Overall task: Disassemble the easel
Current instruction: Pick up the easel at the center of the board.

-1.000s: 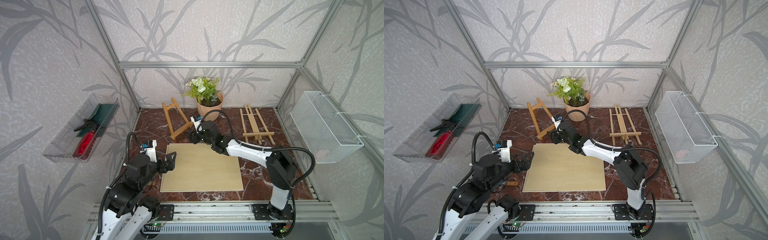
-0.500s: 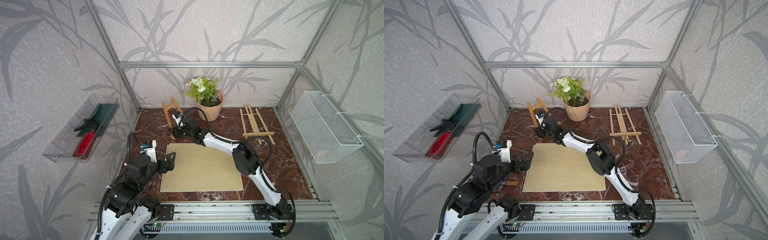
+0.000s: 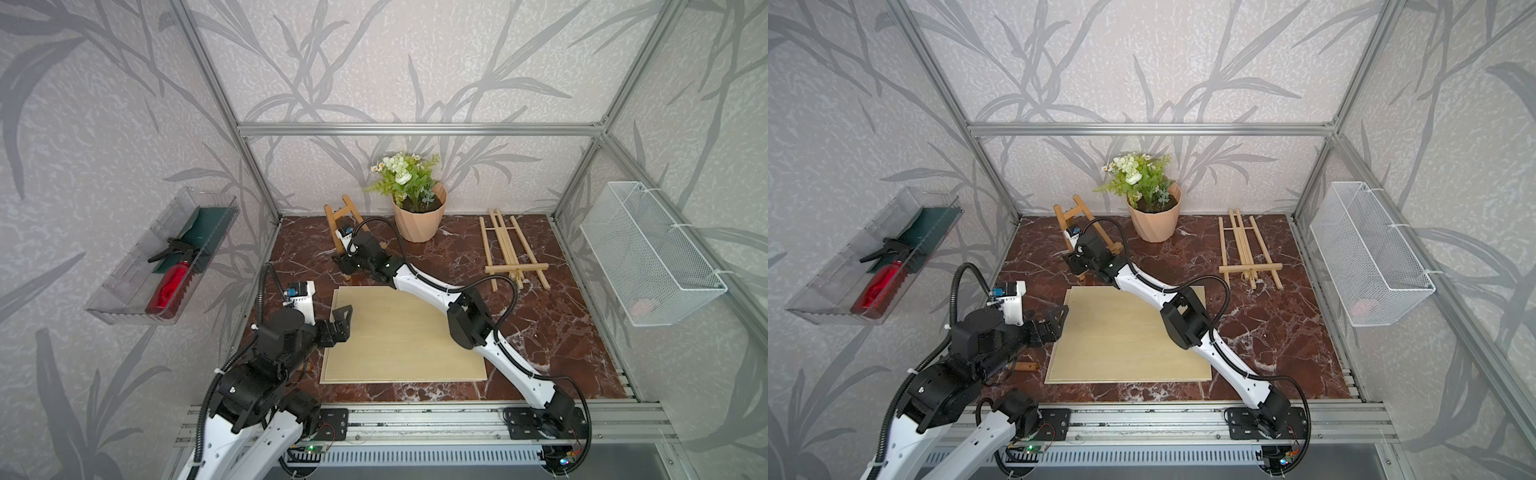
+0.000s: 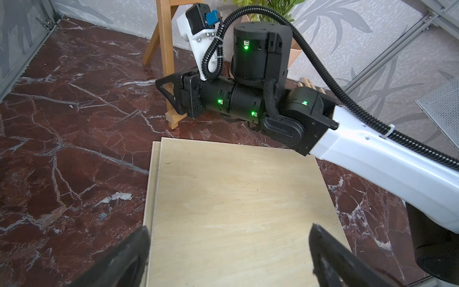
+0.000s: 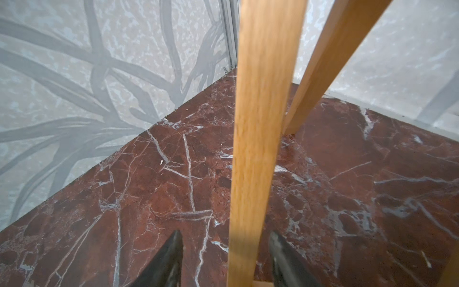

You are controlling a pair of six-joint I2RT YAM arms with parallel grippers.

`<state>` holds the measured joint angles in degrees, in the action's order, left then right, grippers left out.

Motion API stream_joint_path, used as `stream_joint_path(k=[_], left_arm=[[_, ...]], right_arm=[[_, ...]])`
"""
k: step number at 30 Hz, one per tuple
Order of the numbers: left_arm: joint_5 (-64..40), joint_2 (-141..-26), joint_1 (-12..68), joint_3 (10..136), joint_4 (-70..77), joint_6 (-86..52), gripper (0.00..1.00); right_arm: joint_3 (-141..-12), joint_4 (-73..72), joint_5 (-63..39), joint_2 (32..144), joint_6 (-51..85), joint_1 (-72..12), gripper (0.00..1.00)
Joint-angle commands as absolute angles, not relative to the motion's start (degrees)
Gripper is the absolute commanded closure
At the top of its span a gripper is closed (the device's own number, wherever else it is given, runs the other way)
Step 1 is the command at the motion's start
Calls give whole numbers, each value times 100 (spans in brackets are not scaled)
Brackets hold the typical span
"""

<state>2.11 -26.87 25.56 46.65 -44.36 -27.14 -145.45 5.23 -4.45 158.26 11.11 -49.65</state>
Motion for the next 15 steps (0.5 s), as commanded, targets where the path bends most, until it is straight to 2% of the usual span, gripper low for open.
stream_joint_path(k=[1, 5, 15], left_arm=[[350, -2716, 2610, 4818, -4555, -2745, 1], [354, -2739, 2630, 4832, -4543, -2741, 1], [391, -2712, 2749, 4826, -4554, -2730, 1]], right_arm=[[-14804, 508, -415, 15969, 1187, -4898, 47], [-15075, 473, -544, 16213, 1257, -4869, 53], [-15405, 165, -396, 16611, 1335, -4869, 57]])
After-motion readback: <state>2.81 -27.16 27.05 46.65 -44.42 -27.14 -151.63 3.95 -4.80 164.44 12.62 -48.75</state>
